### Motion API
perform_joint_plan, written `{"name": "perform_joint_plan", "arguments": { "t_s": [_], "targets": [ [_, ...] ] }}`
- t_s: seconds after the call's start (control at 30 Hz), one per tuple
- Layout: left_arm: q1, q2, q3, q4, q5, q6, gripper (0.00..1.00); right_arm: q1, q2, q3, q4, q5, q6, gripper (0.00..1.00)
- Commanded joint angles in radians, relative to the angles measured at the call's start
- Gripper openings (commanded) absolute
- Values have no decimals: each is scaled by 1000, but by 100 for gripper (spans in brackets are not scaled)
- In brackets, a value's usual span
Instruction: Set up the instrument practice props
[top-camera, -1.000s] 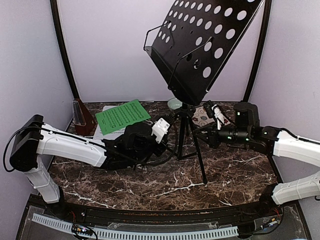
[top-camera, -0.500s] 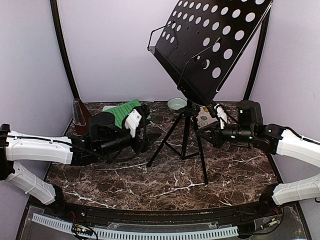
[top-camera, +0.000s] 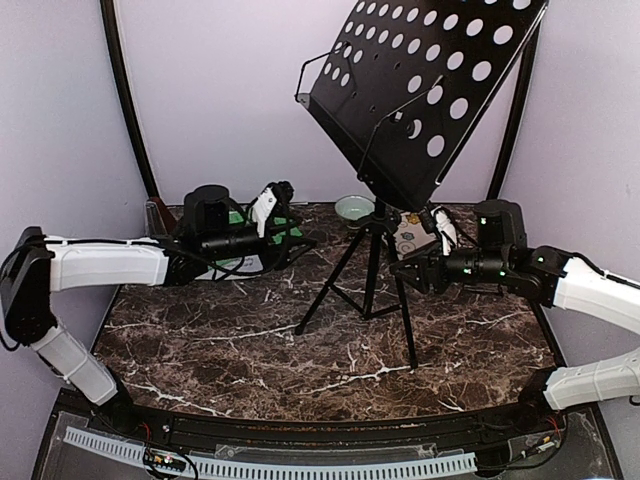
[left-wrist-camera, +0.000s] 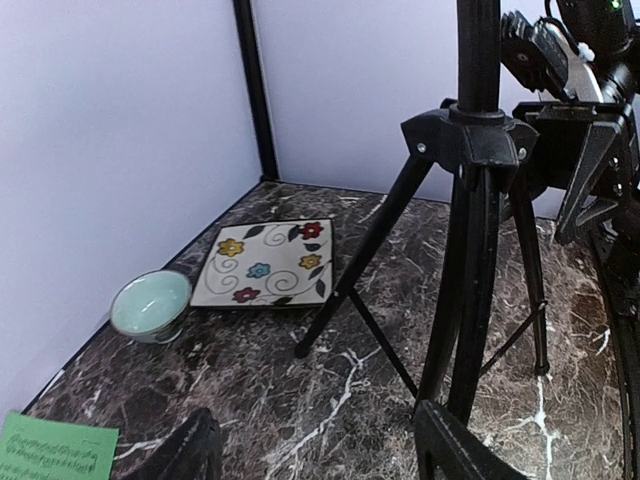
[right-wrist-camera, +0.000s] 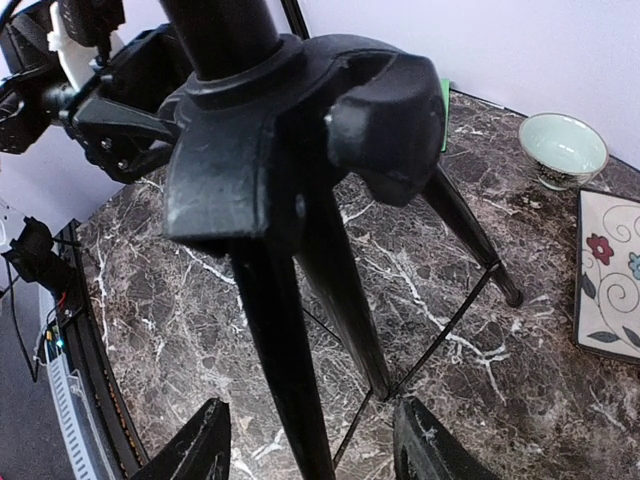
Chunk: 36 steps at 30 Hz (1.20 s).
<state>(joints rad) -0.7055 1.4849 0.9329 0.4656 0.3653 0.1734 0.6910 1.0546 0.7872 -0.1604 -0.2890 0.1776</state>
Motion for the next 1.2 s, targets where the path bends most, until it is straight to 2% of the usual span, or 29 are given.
{"name": "perform_joint_plan", "arguments": {
  "t_s": [0.0,0.13,0.23,0.3,0.43,0.53,0.67,0.73,0.83,1.0,1.17],
  "targets": [
    [49,141,115,35,301,112,68,7,-2,10,65,-6,36,57],
    [72,261,192,154,459,171,66,21,-1,-12,96,20,62,56],
    [72,346,306,78,520,191,64,29,14,-19,98,49,64,52],
    [72,368,329,45,552,181,63,34,24,-17,89,69,58,50],
    [71,305,161,228,456,78,66,40,47,-11,56,91,39,43],
    [70,240,87,175,390,38,64,44,57,1,28,89,26,33],
    [43,128,-82,247,293,-22,64,45,57,12,3,86,19,20],
    [27,84,-132,229,274,-37,64,45,59,16,0,77,23,14],
    [-10,60,-150,169,248,-29,64,47,66,18,1,60,25,8],
    [-57,113,-112,131,197,-24,65,47,68,28,-22,65,9,0],
    [-70,167,-79,131,165,-33,63,47,64,49,-56,55,-9,0]
  ]
}}
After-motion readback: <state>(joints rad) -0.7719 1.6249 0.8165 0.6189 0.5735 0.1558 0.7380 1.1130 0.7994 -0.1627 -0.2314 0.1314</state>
